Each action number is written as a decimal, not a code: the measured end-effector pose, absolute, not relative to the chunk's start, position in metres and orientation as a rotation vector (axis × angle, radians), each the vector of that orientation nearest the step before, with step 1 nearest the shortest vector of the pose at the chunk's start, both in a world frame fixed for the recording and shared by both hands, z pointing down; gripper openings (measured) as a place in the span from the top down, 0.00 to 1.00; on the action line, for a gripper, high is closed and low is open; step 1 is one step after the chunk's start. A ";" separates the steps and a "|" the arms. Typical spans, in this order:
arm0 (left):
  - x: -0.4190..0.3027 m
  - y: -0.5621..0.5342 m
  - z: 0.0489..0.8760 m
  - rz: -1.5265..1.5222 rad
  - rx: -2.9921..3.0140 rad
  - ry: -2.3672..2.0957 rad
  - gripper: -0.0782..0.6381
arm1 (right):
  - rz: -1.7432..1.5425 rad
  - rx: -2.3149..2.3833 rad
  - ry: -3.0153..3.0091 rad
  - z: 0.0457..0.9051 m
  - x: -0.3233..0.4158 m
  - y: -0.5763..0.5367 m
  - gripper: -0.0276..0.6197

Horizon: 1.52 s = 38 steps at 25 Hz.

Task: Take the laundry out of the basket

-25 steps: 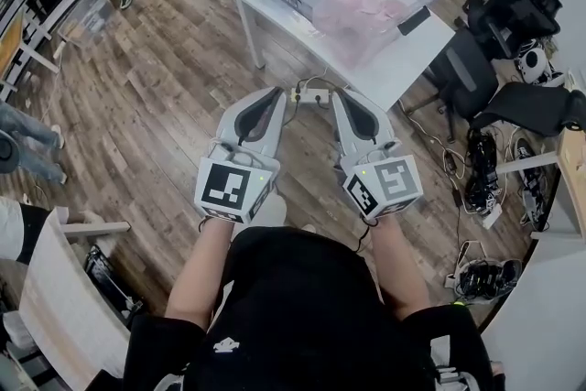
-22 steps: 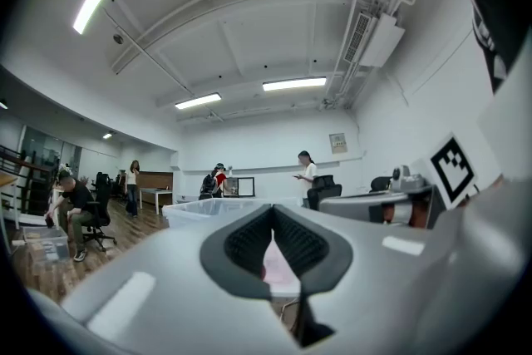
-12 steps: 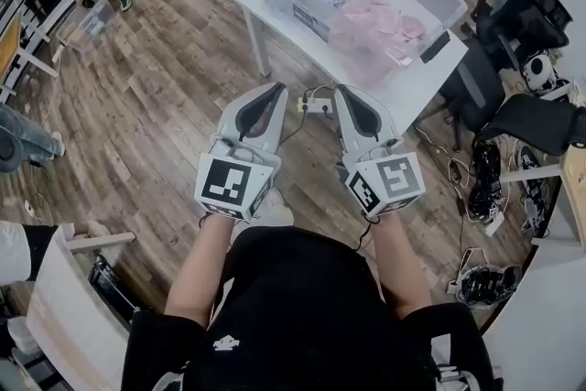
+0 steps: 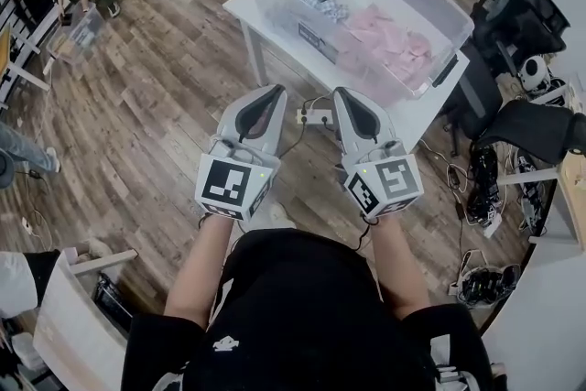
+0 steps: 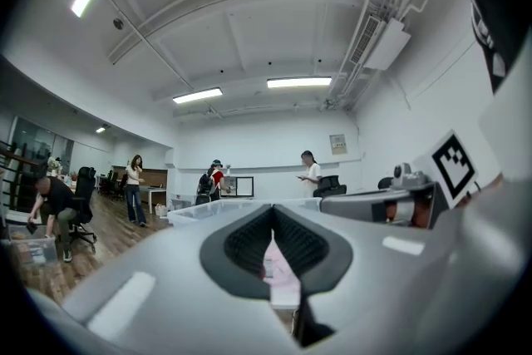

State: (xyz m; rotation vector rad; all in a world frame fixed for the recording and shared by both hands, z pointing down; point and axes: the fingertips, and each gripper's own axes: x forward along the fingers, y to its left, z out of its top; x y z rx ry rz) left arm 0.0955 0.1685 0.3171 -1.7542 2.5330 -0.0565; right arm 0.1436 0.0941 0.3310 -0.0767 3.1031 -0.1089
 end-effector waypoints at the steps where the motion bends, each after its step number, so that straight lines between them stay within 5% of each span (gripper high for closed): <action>1: 0.088 0.168 0.317 -0.052 -1.756 2.534 0.88 | -0.107 -0.081 3.105 0.331 0.137 0.094 0.96; 38: -0.064 0.039 0.312 0.017 -1.775 2.500 0.88 | -0.094 -0.119 3.091 0.318 -0.015 -0.040 0.96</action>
